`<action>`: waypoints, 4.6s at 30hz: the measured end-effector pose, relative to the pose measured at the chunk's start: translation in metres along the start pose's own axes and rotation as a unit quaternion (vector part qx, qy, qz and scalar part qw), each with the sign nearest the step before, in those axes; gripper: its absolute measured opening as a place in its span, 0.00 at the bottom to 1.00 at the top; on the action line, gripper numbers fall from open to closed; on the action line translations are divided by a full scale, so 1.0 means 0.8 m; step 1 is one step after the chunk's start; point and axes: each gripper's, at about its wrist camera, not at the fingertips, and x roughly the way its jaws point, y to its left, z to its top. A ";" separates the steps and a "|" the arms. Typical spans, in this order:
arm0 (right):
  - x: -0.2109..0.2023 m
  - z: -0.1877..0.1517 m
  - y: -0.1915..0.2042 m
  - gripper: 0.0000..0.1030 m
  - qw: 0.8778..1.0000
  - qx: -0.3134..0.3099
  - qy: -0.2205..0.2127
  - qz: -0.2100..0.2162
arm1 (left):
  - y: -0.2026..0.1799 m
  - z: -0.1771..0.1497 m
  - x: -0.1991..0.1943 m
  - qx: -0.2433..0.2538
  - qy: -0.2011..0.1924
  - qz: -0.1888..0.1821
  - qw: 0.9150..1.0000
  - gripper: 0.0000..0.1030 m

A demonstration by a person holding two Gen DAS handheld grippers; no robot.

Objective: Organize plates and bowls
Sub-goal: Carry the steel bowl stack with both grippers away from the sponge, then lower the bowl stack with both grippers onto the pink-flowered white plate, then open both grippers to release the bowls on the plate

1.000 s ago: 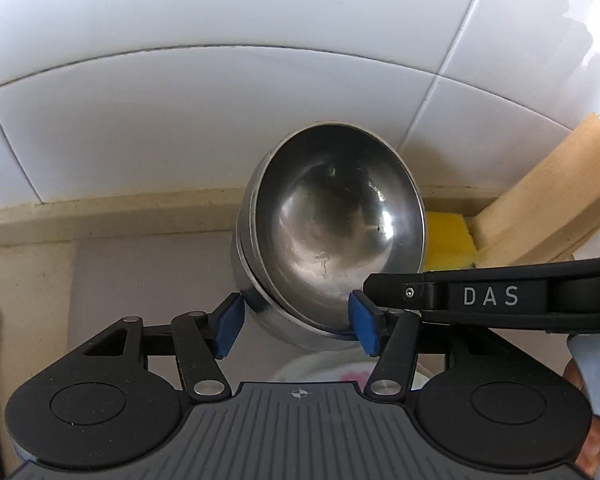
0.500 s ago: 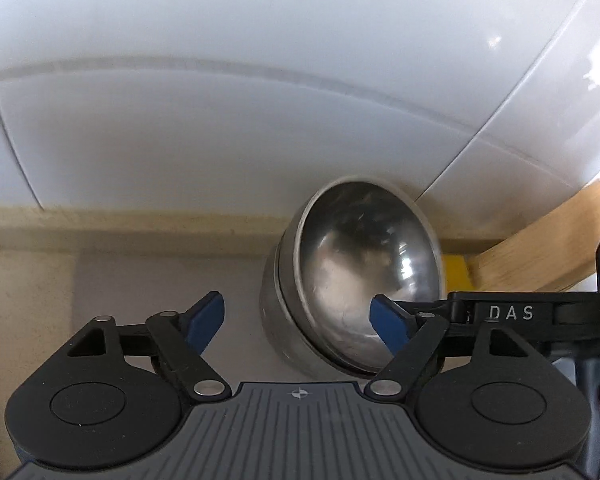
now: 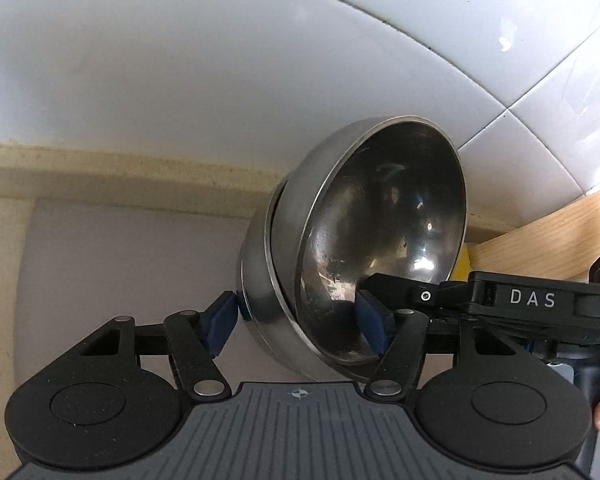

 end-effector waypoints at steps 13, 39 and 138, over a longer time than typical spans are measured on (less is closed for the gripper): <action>-0.008 -0.005 0.015 0.21 1.000 -0.022 -0.007 0.001 | -0.015 -0.011 -0.041 0.016 -0.020 -0.006 1.000 0.61; -0.101 -0.100 0.035 0.19 0.995 -0.095 0.019 -0.020 | -0.046 -0.133 -0.121 0.019 0.035 -0.016 0.999 0.65; -0.195 -0.182 0.049 0.37 0.974 -0.208 -0.039 -0.082 | -0.098 -0.226 -0.203 0.078 -0.140 0.156 0.975 0.79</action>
